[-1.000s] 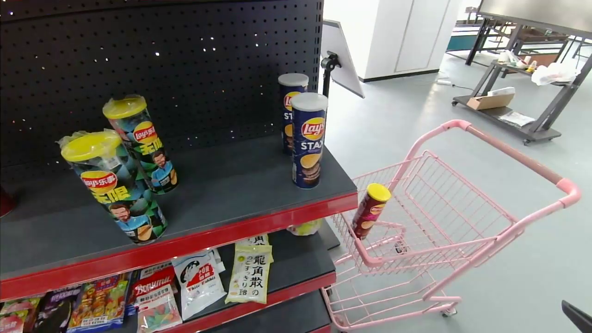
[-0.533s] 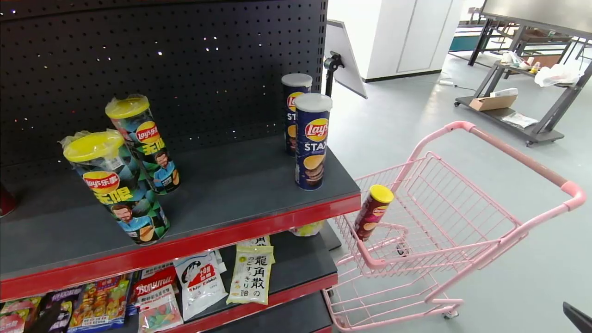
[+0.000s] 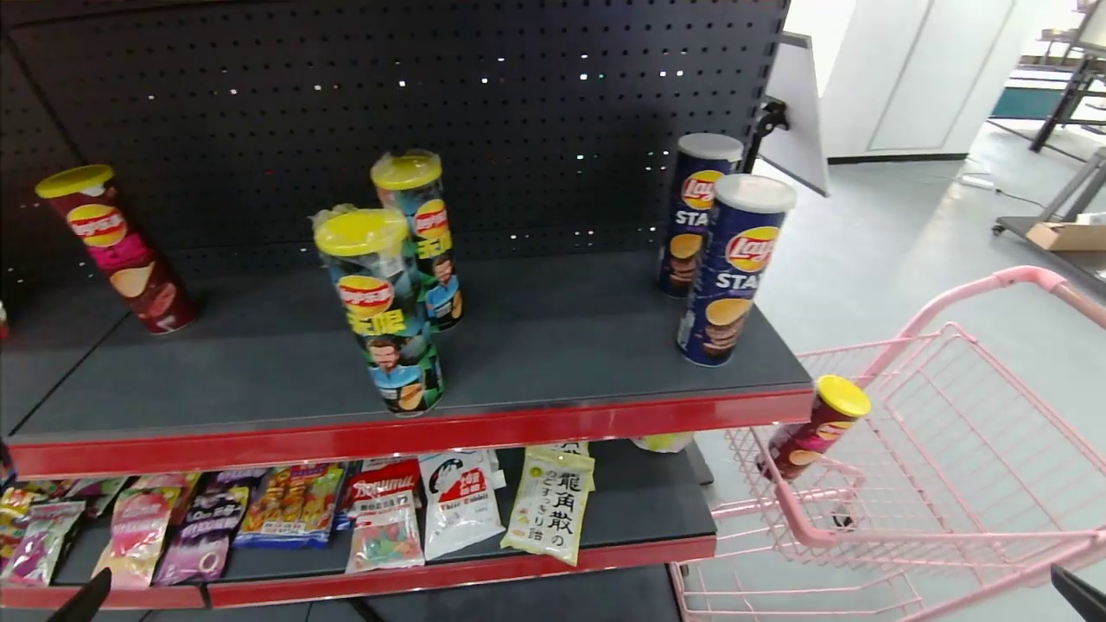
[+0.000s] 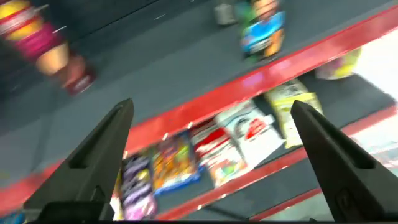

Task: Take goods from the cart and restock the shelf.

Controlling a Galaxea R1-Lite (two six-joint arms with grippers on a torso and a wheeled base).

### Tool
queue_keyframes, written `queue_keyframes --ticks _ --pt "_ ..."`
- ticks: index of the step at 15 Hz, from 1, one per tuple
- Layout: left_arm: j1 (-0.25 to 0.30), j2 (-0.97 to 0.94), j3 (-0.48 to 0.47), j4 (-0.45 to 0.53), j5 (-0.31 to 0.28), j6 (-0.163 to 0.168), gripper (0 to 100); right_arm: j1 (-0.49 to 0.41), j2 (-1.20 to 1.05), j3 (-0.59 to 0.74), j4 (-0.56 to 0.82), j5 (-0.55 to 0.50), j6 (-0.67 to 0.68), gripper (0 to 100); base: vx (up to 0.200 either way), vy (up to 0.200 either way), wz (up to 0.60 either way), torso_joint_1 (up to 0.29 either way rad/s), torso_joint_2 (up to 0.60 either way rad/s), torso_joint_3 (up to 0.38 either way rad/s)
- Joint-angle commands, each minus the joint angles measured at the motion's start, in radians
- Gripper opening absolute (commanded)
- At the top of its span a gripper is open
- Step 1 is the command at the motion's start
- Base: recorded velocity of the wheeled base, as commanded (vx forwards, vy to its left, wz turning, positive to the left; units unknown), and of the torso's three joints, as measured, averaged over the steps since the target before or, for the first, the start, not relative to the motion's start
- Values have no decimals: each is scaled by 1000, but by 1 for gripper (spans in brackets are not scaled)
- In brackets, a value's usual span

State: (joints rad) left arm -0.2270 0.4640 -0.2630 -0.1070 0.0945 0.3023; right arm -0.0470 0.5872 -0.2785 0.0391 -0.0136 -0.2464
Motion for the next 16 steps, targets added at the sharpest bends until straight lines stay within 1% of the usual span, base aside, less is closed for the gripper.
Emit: queue_keyframes --ticks 1,5,10,16 --pt "0 1 -1 0 1 0 100 1 20 -8 -1 3 -1 100 0 0 600 -2 -7 2" --pt "0 1 -2 0 1 0 100 1 -1 5 7 0 -36 100 0 0 0 0 0 0" --pt "0 1 -4 0 1 0 100 -1 -3 7 7 0 -37 100 0 0 0 0 0 0" --pt "2 1 -9 0 1 0 100 -1 -1 5 7 0 -36 100 0 0 -600 2 2 3"
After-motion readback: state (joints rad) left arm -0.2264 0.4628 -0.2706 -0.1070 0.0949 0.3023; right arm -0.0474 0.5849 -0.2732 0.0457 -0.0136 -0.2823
